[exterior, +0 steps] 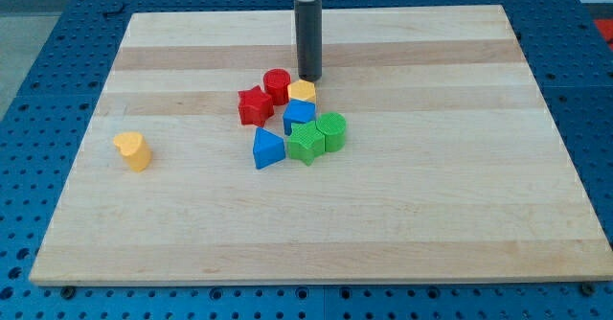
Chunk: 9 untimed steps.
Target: Slide the red circle along with yellow hexagon closer to the green circle and blue cube
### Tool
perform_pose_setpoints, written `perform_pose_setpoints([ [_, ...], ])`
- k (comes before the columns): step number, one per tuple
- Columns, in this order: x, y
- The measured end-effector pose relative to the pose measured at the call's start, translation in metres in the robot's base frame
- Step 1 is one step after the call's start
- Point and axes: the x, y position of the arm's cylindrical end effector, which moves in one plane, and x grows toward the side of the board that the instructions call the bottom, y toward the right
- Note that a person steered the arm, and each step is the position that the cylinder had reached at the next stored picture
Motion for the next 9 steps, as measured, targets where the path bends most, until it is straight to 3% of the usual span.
perform_pose_setpoints([
  [1, -0.033, -0.019],
  [3, -0.032, -0.12],
  [6, 0.009, -0.121],
  [9, 0.02, -0.061],
])
